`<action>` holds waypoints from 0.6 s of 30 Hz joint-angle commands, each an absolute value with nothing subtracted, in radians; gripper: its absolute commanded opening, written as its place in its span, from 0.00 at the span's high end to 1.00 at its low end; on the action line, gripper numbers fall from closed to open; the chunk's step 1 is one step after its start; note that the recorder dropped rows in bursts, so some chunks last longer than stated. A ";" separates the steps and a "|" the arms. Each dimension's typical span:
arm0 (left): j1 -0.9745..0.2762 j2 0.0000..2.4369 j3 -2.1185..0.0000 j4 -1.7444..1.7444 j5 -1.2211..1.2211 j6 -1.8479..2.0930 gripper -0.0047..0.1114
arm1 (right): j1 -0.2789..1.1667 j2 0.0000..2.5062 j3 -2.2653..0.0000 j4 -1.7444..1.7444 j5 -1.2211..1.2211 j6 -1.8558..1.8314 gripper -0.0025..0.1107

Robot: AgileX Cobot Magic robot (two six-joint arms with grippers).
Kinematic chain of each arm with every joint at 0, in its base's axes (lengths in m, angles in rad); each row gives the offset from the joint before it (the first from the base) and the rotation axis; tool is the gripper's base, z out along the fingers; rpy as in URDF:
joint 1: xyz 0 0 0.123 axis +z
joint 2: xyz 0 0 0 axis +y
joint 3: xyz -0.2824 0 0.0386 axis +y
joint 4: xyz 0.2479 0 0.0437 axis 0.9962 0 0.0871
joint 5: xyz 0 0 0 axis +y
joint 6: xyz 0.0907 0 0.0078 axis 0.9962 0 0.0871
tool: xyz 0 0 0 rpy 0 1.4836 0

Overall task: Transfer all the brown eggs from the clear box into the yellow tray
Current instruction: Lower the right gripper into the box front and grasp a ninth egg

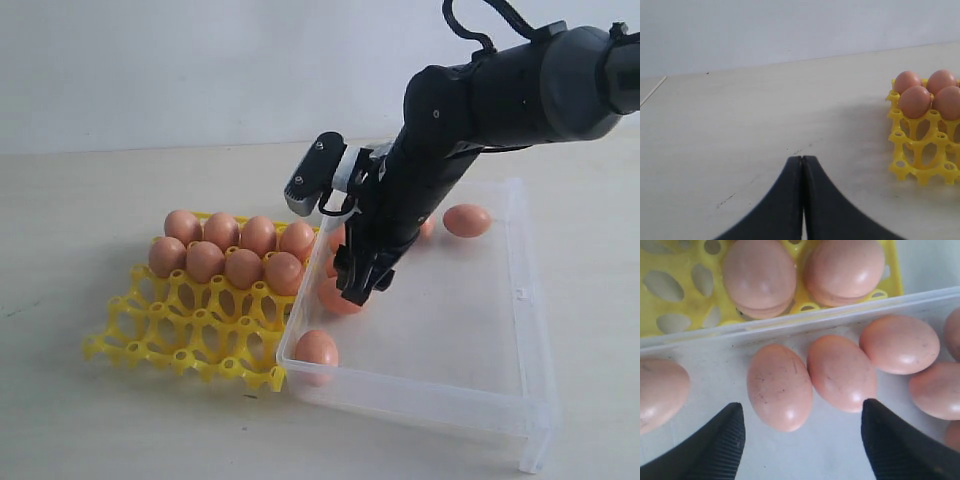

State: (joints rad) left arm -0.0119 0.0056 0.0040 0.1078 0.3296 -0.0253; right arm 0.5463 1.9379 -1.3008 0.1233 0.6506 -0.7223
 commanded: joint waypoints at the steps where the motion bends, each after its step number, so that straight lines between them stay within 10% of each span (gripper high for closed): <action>1: -0.011 0.000 0.000 0.101 0.316 -0.030 0.96 | 0.551 1.955 -1.308 0.131 0.613 -0.733 0.40; 18: -0.011 0.000 0.000 0.101 0.316 -0.030 0.96 | 0.605 2.027 -1.308 0.123 0.603 -0.736 0.41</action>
State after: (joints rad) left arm -0.0119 0.0056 0.0040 0.1078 0.3296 -0.0253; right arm 0.6041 2.0199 -1.3008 0.1257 0.6128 -0.7300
